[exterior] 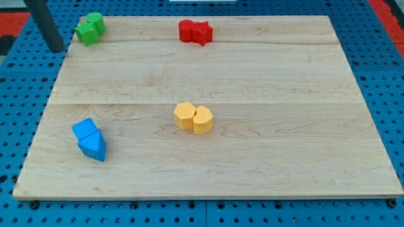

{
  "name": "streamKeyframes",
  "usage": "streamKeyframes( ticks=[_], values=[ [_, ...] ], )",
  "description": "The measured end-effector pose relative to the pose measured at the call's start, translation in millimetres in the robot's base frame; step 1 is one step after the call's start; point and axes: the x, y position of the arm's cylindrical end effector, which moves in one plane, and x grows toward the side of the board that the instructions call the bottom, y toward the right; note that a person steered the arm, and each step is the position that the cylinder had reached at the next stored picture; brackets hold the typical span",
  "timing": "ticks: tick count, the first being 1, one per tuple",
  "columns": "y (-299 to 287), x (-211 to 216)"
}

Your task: Move the green circle to the right of the green star

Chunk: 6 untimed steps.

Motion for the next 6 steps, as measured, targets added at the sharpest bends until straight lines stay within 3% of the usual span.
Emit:
streamKeyframes(
  ticks=[2,4,6],
  values=[
    [43,-105],
    [101,-97],
    [76,-99]
  ],
)
